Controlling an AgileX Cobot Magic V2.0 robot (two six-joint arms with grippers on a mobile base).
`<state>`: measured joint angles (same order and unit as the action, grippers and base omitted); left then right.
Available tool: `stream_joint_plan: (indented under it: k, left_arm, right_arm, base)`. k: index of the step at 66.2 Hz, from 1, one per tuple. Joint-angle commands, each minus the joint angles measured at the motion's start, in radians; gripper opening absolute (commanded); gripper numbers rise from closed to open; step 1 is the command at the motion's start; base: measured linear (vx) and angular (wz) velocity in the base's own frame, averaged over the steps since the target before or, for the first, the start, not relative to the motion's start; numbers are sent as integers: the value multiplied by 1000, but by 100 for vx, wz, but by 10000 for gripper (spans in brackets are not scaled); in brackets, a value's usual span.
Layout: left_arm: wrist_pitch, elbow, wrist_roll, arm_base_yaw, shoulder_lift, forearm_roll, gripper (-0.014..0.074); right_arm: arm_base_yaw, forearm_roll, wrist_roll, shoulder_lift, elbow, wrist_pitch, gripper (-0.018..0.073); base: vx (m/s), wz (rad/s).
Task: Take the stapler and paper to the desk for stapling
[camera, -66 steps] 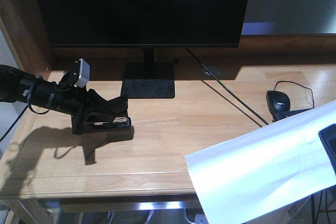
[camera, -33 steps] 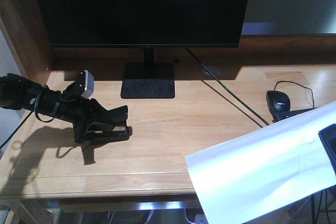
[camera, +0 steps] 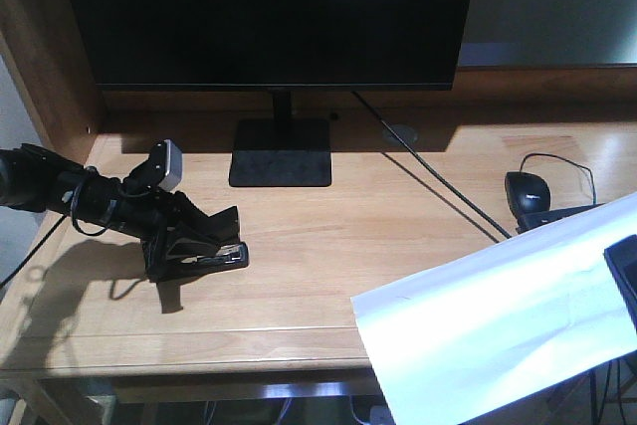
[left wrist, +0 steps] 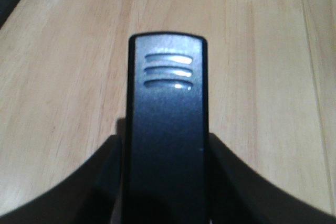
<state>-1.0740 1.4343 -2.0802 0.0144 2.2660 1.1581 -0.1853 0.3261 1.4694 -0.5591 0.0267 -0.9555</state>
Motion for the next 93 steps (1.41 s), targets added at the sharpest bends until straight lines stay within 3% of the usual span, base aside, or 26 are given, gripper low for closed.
stream_joint_plan:
  k: [1, 15, 26, 35, 45, 93]
  left_arm:
    - [-44, 25, 12, -6, -87, 58, 400]
    - [-47, 25, 17, -6, -176, -7, 406]
    - [-42, 25, 80, -6, -223, -75, 367]
    - [-40, 25, 118, -6, -221, -72, 232]
    - [-44, 25, 118, -7, -221, -72, -10]
    - [-70, 25, 143, -6, -221, -72, -6]
  right_arm:
    - [1, -9, -7, -1, 4, -67, -5]
    - [1, -9, -7, -1, 4, -67, -5]
    - [1, -9, -7, -1, 4, -67, -5]
    - [1, -9, -7, -1, 4, -67, -5]
    - [1, -9, -7, -1, 4, -67, -5]
    - [1, -9, -7, -1, 4, -67, -5]
  base:
    - [0, 0]
    - [0, 0]
    - [0, 0]
    - [0, 0]
    - [0, 0]
    - [0, 0]
